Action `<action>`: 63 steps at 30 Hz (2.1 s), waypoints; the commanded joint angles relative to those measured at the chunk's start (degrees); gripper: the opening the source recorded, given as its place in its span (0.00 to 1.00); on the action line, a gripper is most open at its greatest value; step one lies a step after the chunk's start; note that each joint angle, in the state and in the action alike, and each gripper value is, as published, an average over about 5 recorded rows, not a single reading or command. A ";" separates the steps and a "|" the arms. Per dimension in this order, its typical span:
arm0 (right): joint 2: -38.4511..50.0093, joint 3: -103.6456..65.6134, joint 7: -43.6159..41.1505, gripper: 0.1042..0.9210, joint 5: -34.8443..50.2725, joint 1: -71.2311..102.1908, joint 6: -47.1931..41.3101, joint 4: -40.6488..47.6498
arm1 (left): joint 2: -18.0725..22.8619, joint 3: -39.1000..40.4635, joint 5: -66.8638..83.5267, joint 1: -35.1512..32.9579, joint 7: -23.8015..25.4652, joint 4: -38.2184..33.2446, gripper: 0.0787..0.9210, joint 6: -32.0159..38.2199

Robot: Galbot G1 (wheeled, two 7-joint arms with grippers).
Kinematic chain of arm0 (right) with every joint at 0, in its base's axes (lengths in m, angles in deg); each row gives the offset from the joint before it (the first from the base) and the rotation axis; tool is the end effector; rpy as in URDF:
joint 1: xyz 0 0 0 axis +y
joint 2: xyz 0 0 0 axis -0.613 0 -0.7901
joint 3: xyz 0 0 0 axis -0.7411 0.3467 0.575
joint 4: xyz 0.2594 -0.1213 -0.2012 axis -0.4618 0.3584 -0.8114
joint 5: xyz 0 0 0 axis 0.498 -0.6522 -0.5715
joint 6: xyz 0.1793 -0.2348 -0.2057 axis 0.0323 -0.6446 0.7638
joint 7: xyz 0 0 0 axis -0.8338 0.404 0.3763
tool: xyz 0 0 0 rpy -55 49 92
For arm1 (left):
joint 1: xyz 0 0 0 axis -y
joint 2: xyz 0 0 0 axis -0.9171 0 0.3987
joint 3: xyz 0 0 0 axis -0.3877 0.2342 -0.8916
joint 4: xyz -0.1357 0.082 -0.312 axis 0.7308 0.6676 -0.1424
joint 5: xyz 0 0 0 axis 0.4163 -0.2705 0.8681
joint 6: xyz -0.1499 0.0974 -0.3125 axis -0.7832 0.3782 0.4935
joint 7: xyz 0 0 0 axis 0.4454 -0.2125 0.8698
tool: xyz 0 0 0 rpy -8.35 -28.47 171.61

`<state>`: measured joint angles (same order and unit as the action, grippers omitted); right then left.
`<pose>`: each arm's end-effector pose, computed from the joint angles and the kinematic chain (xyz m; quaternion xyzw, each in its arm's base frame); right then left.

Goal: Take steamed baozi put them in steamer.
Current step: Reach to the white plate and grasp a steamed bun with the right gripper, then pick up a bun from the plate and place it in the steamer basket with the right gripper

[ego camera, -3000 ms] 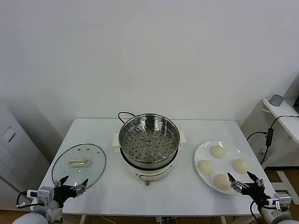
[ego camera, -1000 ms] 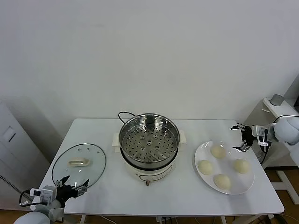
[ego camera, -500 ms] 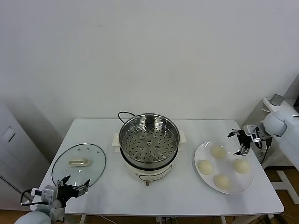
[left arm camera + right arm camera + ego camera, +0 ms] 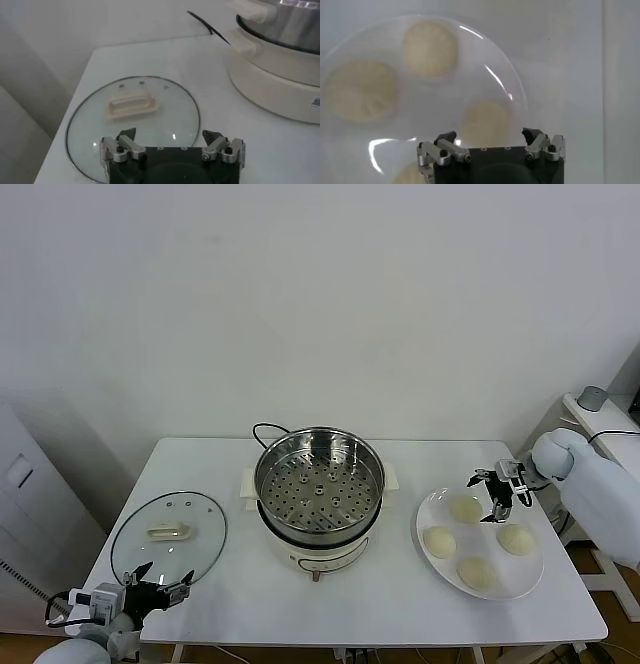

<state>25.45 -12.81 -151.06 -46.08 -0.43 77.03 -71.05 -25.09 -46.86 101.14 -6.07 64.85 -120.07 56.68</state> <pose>0.5463 -0.2676 -0.2211 0.4971 -0.5800 0.5518 0.3347 0.2074 0.1171 -0.2838 -0.0557 -0.9468 -0.0660 0.3100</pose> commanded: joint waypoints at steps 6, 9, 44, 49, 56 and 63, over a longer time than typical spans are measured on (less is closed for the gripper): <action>-5.21 -3.04 0.38 0.80 -5.15 0.75 1.02 6.19 | 0.24 0.01 -0.03 -0.42 0.03 -0.46 0.88 0.10; -5.61 -3.78 0.27 0.74 -5.21 1.02 0.79 6.67 | 0.24 0.02 -0.04 -0.50 0.04 -0.50 0.88 0.14; 0.62 26.81 -8.20 0.49 20.81 -37.02 11.47 -16.98 | 0.28 -0.15 -0.17 -1.82 -0.23 -1.72 0.88 -0.23; -6.41 26.73 -8.56 0.50 19.27 -39.10 23.72 -14.36 | 0.07 -0.03 -0.17 -1.67 -0.23 -1.90 0.88 -0.32; -14.00 24.82 -6.78 0.50 11.35 -37.61 34.78 -12.67 | 0.12 -0.02 -0.16 -1.63 -0.25 -2.01 0.88 -0.33; -18.81 22.26 -2.04 0.50 0.76 -33.67 36.31 -13.85 | 0.16 0.17 -0.17 -1.53 -0.24 -2.23 0.88 -0.40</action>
<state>13.57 9.58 -156.11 -36.51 -33.61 104.71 -83.99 -24.91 -46.79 100.99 -7.68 64.58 -122.27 56.32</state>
